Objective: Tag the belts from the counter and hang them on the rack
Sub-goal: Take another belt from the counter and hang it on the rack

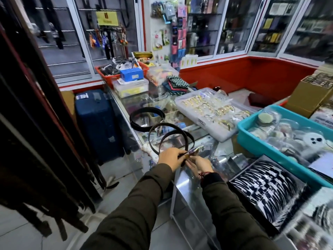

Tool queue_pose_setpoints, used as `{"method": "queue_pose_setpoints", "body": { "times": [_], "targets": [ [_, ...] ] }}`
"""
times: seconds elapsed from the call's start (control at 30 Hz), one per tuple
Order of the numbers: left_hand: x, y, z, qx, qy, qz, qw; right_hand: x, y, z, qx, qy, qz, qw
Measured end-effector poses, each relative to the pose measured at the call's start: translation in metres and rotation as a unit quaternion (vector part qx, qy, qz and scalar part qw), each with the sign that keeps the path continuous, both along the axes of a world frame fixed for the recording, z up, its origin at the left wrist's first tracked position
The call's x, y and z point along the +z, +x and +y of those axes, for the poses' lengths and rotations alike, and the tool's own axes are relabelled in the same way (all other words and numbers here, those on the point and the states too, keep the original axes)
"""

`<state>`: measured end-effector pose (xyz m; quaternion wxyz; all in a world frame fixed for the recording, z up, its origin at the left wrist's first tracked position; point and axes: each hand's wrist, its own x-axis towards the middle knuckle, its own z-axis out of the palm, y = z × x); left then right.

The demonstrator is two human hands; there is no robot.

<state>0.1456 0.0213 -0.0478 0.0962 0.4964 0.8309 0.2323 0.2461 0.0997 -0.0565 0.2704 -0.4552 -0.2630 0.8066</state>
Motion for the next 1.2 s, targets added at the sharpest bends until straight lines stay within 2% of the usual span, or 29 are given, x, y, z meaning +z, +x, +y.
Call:
{"method": "queue_pose_setpoints", "body": {
  "times": [0.1,0.17,0.3,0.47,0.53,0.63,0.77,0.87,1.0,1.07,1.2],
  "targets": [
    [0.001,-0.003,-0.008,0.045,0.058,-0.032,0.997,-0.002,-0.002,-0.008,0.014,0.051,0.029,0.998],
    [0.005,-0.003,-0.018,0.087,0.129,-0.066,0.986,0.005,-0.009,-0.015,0.039,0.089,0.061,0.993],
    [0.013,-0.011,-0.041,0.176,0.249,-0.136,0.943,0.03,-0.03,-0.028,0.111,0.181,0.065,0.975],
    [0.025,-0.029,-0.09,0.252,0.344,-0.126,0.896,0.056,-0.071,-0.059,0.208,0.287,0.05,0.934],
    [0.031,-0.033,-0.108,0.278,0.358,-0.082,0.888,0.062,-0.087,-0.075,0.232,0.334,0.044,0.912],
    [0.039,-0.041,-0.14,0.308,0.331,-0.021,0.892,0.072,-0.113,-0.103,0.262,0.405,0.038,0.875],
    [0.048,-0.054,-0.187,0.378,0.331,0.035,0.864,0.085,-0.144,-0.15,0.303,0.447,0.055,0.84],
    [0.064,-0.06,-0.213,0.39,0.392,0.007,0.833,0.097,-0.154,-0.18,0.316,0.47,0.101,0.818],
    [0.098,-0.074,-0.25,0.412,0.475,-0.057,0.776,0.125,-0.168,-0.213,0.335,0.485,0.163,0.791],
    [0.113,-0.083,-0.269,0.404,0.499,-0.072,0.763,0.139,-0.179,-0.225,0.345,0.504,0.178,0.771],
    [0.151,-0.101,-0.303,0.389,0.534,-0.07,0.747,0.182,-0.198,-0.257,0.344,0.505,0.235,0.756]
  ]
}}
